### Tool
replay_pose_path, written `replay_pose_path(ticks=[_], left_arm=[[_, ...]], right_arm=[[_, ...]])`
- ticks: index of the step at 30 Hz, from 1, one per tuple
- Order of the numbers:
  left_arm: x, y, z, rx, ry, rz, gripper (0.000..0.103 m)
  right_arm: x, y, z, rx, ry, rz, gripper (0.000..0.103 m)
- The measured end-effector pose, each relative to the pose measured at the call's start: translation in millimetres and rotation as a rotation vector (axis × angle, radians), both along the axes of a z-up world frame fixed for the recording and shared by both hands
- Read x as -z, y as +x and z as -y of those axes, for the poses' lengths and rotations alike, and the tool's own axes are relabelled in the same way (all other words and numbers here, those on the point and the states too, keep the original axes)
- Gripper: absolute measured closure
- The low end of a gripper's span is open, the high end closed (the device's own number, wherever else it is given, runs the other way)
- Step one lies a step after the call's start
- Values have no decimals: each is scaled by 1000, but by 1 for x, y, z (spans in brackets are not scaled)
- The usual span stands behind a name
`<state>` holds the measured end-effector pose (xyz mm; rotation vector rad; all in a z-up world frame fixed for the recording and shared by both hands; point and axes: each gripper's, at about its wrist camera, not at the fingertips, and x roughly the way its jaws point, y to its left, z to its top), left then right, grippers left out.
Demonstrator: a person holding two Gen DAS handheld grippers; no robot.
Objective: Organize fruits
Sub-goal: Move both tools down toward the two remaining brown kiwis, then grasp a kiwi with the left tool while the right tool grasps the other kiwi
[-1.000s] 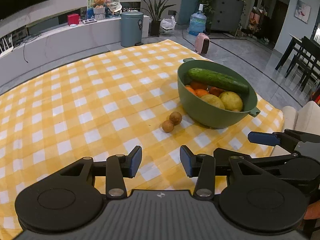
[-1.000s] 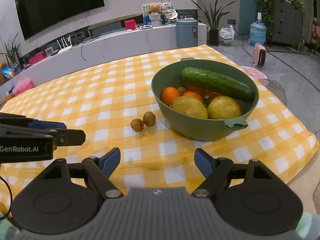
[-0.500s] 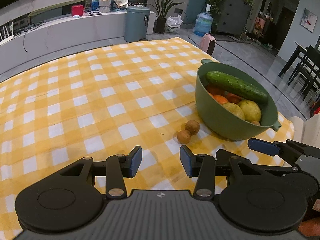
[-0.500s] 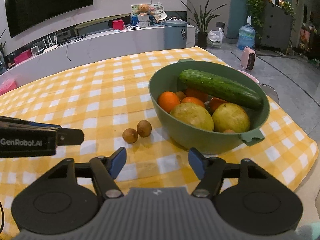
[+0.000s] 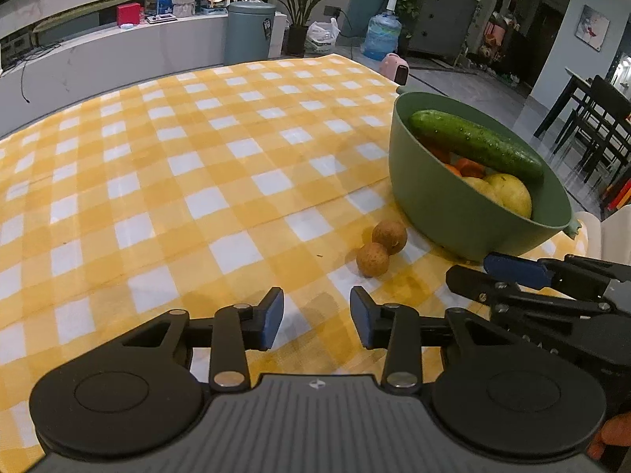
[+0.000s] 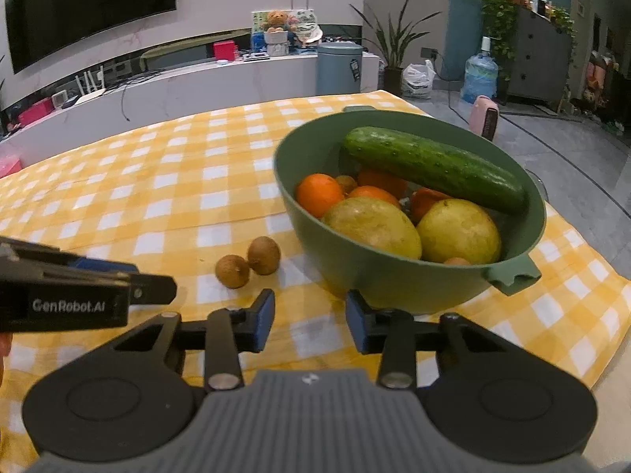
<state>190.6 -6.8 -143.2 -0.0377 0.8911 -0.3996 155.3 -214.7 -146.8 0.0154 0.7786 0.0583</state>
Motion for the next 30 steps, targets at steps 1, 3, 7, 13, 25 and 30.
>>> replay_pose_path(ticks=[1, 3, 7, 13, 25, 30], left_arm=[[1, 1, -1, 0, -5, 2, 57], [3, 1, -1, 2, -7, 20, 57], [3, 6, 1, -3, -14, 34, 59], [2, 9, 16, 91, -31, 47, 59], [8, 23, 46, 148, 44, 57, 66], [9, 24, 51, 162, 46, 50, 78]], right_arm=[[1, 0, 2, 2, 2, -1, 71], [5, 1, 3, 5, 10, -2, 72], [10, 4, 5, 8, 20, -6, 72], [13, 5, 10, 2, 50, -14, 72], [21, 6, 20, 22, 117, -33, 71], [22, 6, 19, 9, 118, -25, 71]])
